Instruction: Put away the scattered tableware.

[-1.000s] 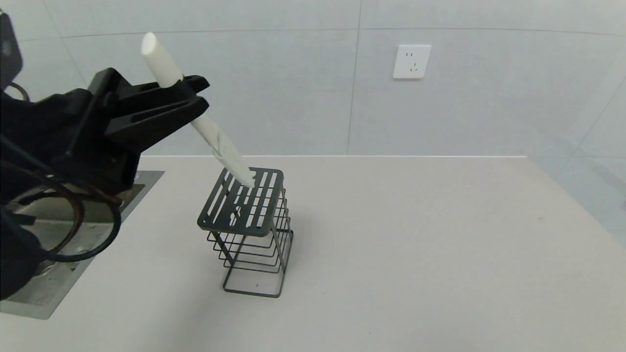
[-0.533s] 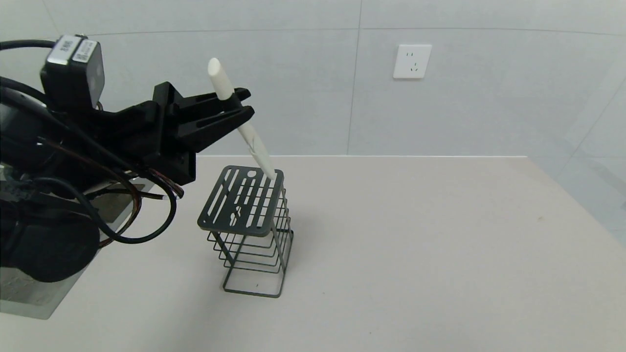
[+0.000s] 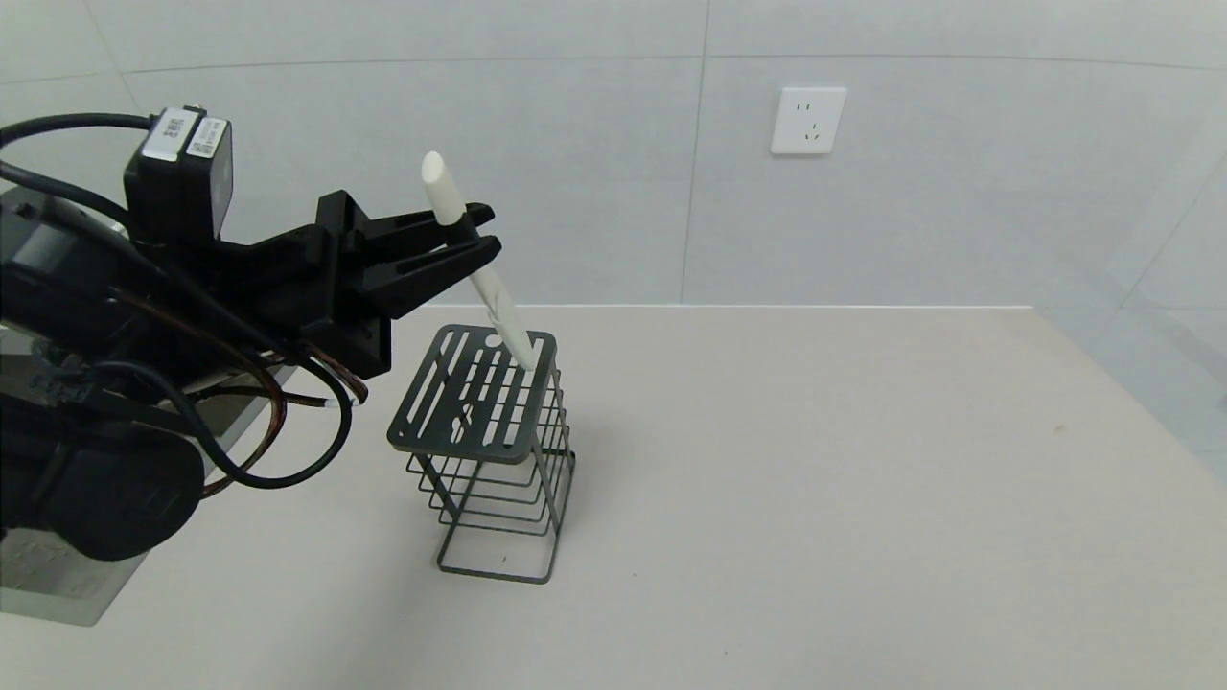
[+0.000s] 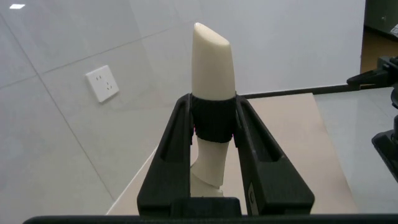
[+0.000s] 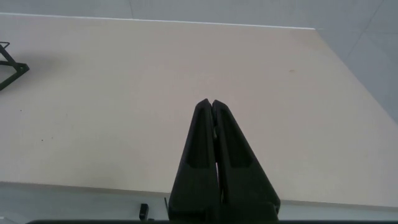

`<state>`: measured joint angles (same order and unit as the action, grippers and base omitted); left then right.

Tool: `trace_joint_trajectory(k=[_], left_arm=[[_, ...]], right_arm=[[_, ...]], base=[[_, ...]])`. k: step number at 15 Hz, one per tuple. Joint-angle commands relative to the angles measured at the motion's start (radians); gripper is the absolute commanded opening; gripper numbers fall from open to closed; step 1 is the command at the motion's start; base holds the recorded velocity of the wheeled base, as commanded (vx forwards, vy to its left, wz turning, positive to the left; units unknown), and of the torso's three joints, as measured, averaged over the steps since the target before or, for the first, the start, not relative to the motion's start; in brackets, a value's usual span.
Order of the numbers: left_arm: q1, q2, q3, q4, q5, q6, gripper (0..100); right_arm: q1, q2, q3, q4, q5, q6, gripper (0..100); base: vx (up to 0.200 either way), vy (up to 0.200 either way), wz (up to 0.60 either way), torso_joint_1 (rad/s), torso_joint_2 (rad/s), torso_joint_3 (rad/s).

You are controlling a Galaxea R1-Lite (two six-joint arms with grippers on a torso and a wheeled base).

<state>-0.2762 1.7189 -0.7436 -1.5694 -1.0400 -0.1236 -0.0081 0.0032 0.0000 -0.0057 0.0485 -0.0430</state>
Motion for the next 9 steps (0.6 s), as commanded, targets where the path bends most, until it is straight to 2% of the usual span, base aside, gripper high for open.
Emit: trace_joint_trajectory(k=[1,5,9], left_arm=[[0.0,0.005,0.003,-0.001,0.0,-0.001,0],[0.0,0.014,0.003,-0.001,0.001,-0.001,0],[0.025,0.019,0.003,-0.001,0.001,0.001,0]], right_arm=[[0.0,0.001,0.0,0.0,0.001,0.0,0],[0.0,0.001,0.0,0.0,0.001,0.0,0],[0.0,0.001,0.0,-0.002,0.001,0.0,0]], base=[[0.0,0.0,0.0,0.0,0.0,0.0],[0.0,0.0,0.0,0.0,0.0,0.0],[0.0,0.0,0.0,0.0,0.0,0.0]])
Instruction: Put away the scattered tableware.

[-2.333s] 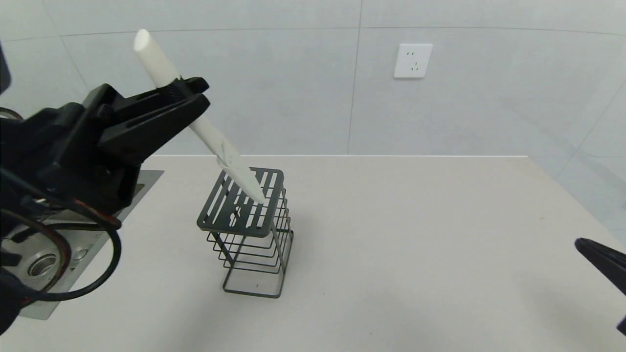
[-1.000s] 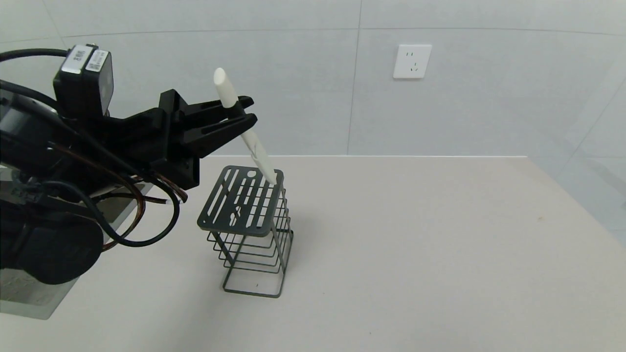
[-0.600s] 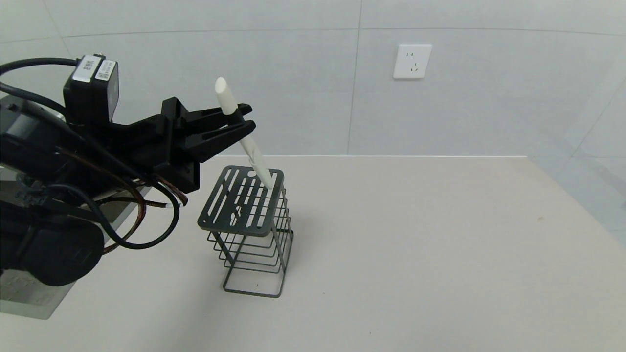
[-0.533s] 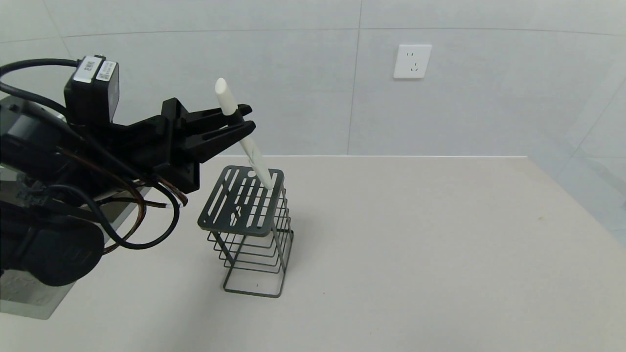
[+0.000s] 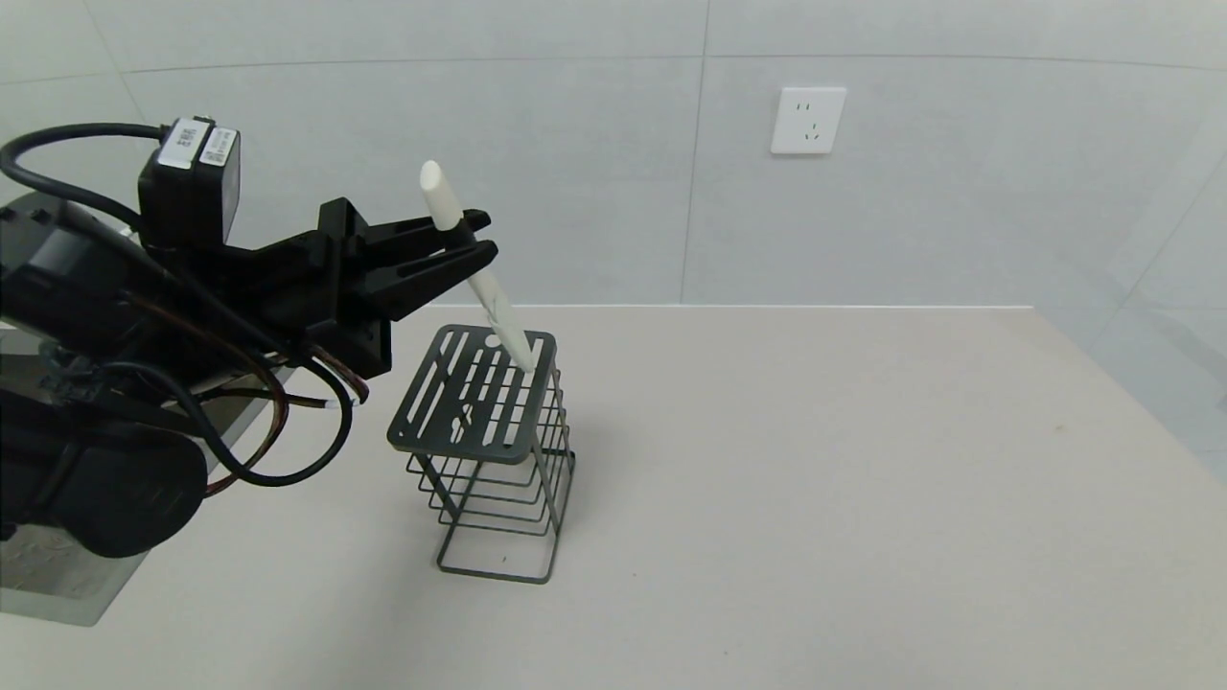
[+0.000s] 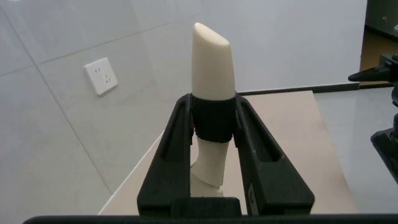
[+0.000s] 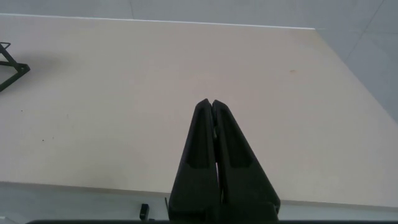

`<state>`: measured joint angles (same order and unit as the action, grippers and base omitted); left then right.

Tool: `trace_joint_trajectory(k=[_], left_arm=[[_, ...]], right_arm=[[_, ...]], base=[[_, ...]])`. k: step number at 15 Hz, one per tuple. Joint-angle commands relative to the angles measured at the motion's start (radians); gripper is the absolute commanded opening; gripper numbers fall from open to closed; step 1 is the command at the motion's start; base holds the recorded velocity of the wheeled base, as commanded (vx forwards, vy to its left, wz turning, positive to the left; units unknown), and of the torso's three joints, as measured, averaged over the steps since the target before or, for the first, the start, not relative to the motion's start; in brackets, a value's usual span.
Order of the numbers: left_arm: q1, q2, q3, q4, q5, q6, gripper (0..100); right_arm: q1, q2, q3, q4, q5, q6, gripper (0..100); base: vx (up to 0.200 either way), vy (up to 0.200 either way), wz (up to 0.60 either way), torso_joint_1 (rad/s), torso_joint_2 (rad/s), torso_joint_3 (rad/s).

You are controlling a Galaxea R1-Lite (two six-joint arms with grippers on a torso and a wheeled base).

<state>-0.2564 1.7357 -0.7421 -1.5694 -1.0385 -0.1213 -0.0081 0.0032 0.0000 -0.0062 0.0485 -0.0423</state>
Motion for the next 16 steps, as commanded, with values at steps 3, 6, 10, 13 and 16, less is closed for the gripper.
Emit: trace_joint_trajectory(k=[3,6,10,13,16], left_arm=[[0.003,0.005,0.001,-0.001,-0.002,0.008,0],[-0.027,0.038,0.007,-0.001,-0.002,0.04,0],[-0.047,0.074,0.007,-0.001,0.003,0.063,0],[-0.04,0.077,0.01,-0.001,0.008,0.063,0],[-0.041,0.099,0.018,-0.001,0.035,0.081,0]], right_arm=[[0.0,0.001,0.0,0.0,0.001,-0.001,0],[0.0,0.001,0.0,0.0,0.001,-0.001,0],[0.002,0.001,0.0,-0.001,0.001,-0.001,0],[0.002,0.001,0.0,0.0,0.002,-0.001,0],[0.002,0.001,0.0,0.0,0.002,-0.001,0]], base=[[0.0,0.0,0.0,0.0,0.0,0.0],[0.0,0.0,0.0,0.0,0.0,0.0],[0.0,0.0,0.0,0.0,0.0,0.0],[0.0,0.0,0.0,0.0,0.0,0.0],[0.0,0.0,0.0,0.0,0.0,0.0]])
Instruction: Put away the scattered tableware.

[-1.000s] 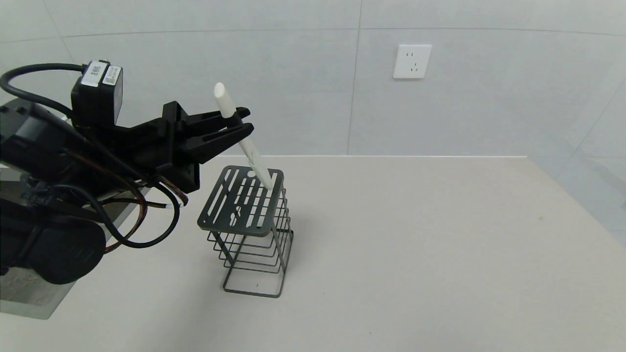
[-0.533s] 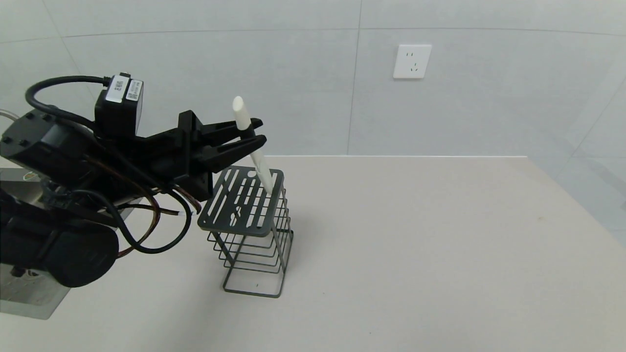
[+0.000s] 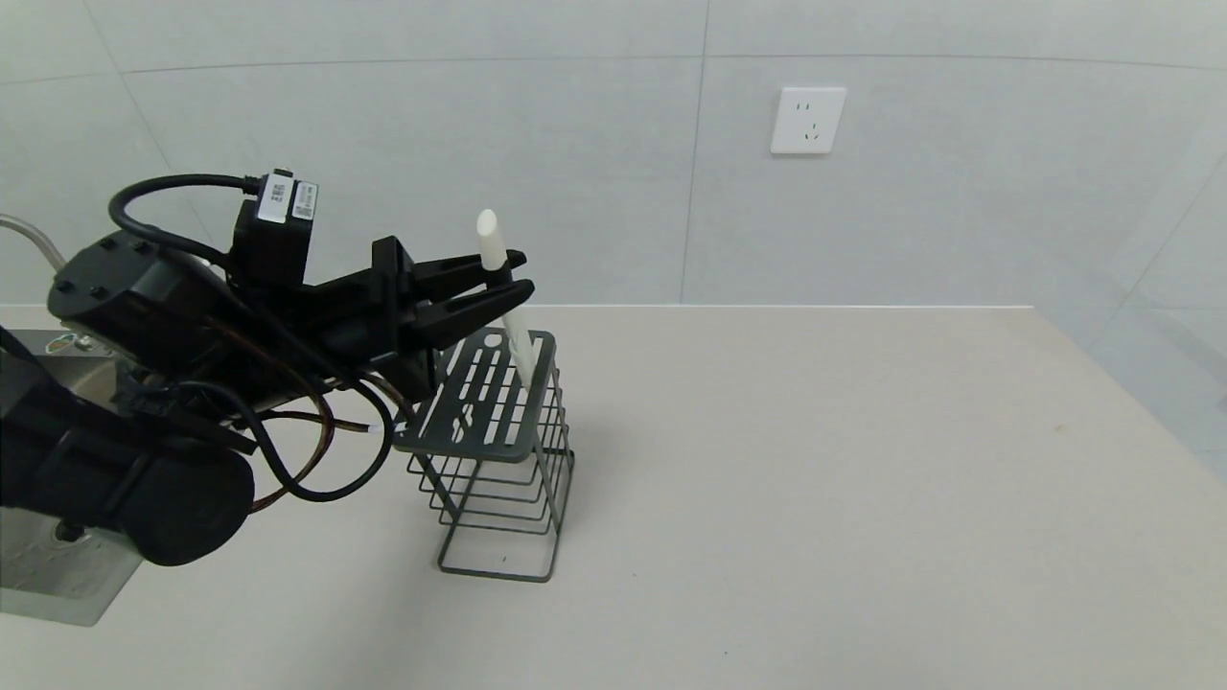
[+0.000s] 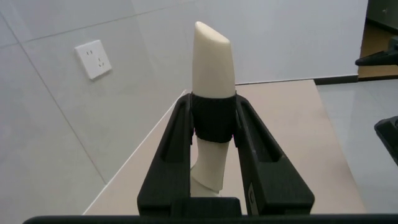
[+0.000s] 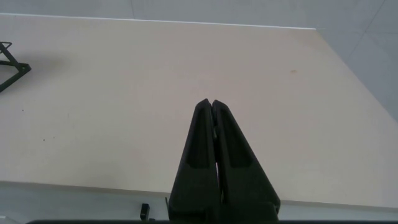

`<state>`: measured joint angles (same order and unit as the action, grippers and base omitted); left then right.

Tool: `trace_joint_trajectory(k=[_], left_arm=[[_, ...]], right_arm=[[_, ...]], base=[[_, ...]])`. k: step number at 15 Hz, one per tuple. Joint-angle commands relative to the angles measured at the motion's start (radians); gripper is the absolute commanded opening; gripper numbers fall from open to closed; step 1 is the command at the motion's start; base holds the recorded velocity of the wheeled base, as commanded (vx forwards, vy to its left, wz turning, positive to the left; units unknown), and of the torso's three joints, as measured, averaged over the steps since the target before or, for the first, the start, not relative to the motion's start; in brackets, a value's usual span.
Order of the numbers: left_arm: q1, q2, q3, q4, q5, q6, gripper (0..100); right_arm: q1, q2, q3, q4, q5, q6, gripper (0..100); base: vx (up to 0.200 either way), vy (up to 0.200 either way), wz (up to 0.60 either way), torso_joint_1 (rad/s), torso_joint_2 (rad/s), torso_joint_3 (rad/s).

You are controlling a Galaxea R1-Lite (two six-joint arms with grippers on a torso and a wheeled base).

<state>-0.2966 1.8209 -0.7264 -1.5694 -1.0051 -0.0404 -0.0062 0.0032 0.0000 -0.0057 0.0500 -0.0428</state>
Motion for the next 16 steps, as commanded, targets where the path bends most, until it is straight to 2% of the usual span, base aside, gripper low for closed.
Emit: trace_joint_trajectory(k=[1,3,7,9,12,16], left_arm=[[0.001,0.028,0.002,-0.001,0.005,0.013,0],[0.001,0.048,0.004,-0.001,0.01,0.024,0],[0.001,0.055,0.018,-0.001,0.013,0.024,0],[-0.001,0.063,0.018,-0.001,0.04,0.025,0],[-0.001,0.077,0.018,-0.001,0.046,0.025,0],[0.001,0.106,0.019,-0.001,0.046,0.06,0]], right_arm=[[0.0,0.001,0.0,0.0,0.001,0.0,0],[0.0,0.001,0.0,0.0,0.001,0.0,0],[0.0,0.001,0.0,-0.002,-0.001,0.0,0],[0.0,0.001,0.0,0.0,-0.001,0.0,0],[0.0,0.001,0.0,0.0,-0.001,0.0,0],[0.0,0.001,0.0,0.0,0.001,0.0,0]], base=[[0.0,0.0,0.0,0.0,0.0,0.0],[0.0,0.0,0.0,0.0,0.0,0.0],[0.0,0.0,0.0,0.0,0.0,0.0],[0.0,0.0,0.0,0.0,0.0,0.0],[0.0,0.0,0.0,0.0,0.0,0.0],[0.0,0.0,0.0,0.0,0.0,0.0]])
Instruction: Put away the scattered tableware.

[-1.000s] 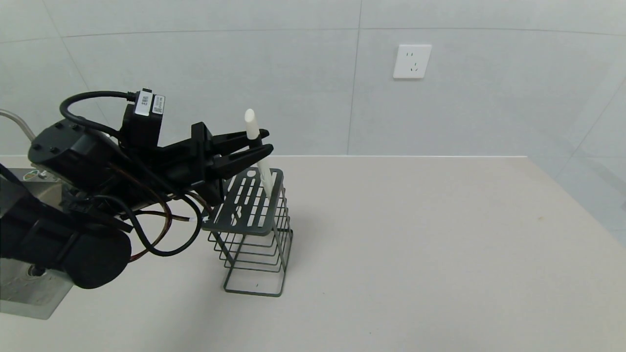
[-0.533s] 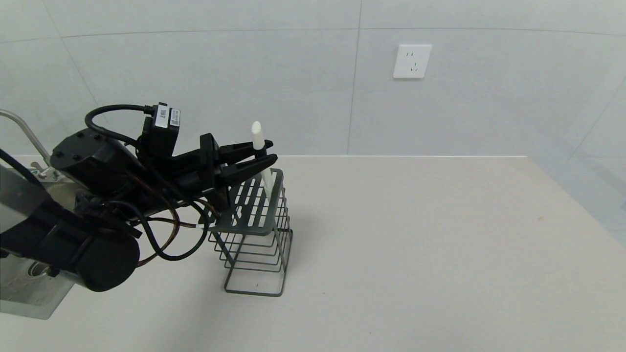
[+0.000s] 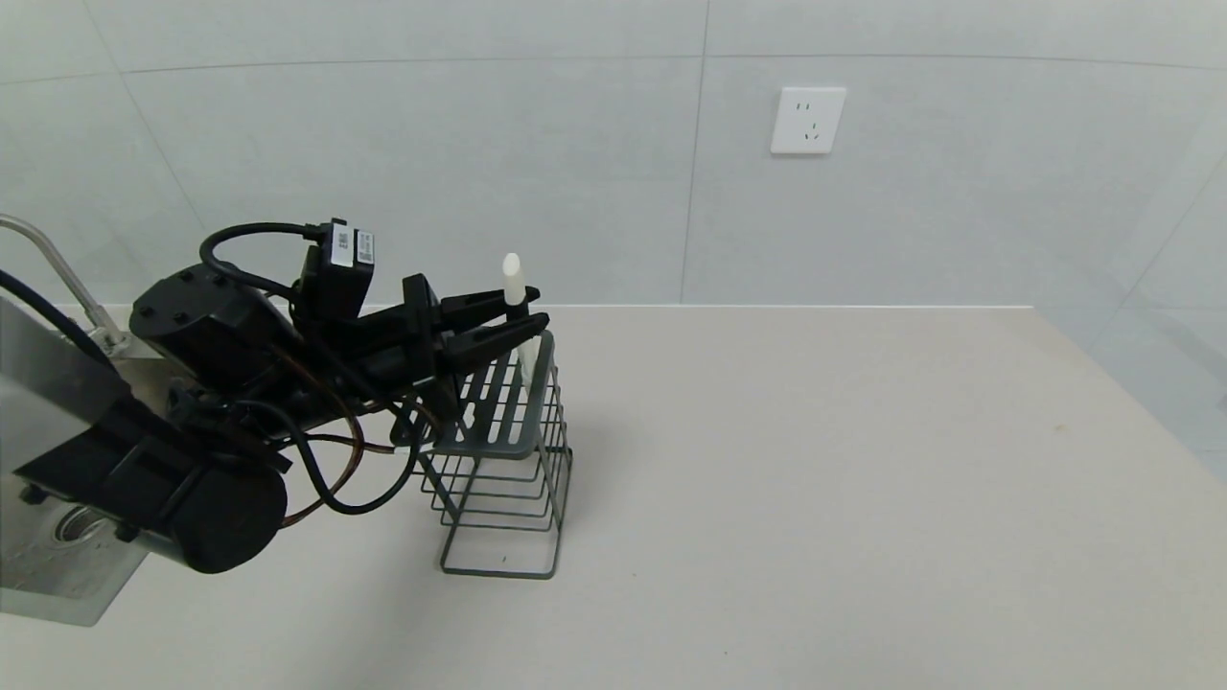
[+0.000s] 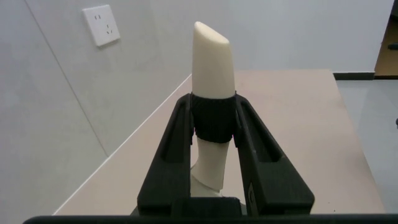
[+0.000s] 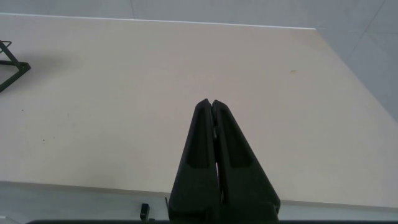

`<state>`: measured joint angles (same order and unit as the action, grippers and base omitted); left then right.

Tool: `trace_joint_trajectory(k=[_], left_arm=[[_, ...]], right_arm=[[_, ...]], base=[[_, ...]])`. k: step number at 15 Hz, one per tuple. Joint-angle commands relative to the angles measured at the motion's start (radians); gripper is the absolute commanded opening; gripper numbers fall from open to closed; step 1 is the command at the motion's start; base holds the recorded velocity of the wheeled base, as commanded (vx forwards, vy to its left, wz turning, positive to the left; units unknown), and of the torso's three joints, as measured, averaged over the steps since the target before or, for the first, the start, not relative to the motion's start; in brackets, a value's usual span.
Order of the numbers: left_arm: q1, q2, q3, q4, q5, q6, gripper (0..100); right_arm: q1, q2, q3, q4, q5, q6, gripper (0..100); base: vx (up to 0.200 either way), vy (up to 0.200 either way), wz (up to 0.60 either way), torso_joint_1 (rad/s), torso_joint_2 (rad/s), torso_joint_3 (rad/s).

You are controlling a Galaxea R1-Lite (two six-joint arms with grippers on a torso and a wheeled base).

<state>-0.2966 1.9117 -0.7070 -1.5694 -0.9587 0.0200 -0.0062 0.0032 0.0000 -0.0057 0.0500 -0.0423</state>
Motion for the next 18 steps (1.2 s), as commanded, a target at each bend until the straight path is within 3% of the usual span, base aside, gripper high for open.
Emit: trace_joint_trajectory(k=[1,11,12,18], left_arm=[[-0.001,0.024,0.0,-0.001,0.0,0.008,0],[-0.001,0.035,0.04,-0.001,0.002,0.008,0],[-0.001,0.033,0.043,-0.001,0.0,0.008,100],[0.004,0.029,0.037,-0.001,0.003,0.011,100]], right_arm=[[0.0,0.001,0.0,0.0,0.001,-0.001,0],[0.0,0.001,0.0,0.0,-0.001,-0.001,0],[0.0,0.001,0.0,0.0,0.001,-0.001,0],[0.0,0.001,0.0,0.0,0.001,-0.001,0]], base=[[0.0,0.0,0.0,0.0,0.0,0.0],[0.0,0.0,0.0,0.0,0.0,0.0],[0.0,0.0,0.0,0.0,0.0,0.0],[0.0,0.0,0.0,0.0,0.0,0.0]])
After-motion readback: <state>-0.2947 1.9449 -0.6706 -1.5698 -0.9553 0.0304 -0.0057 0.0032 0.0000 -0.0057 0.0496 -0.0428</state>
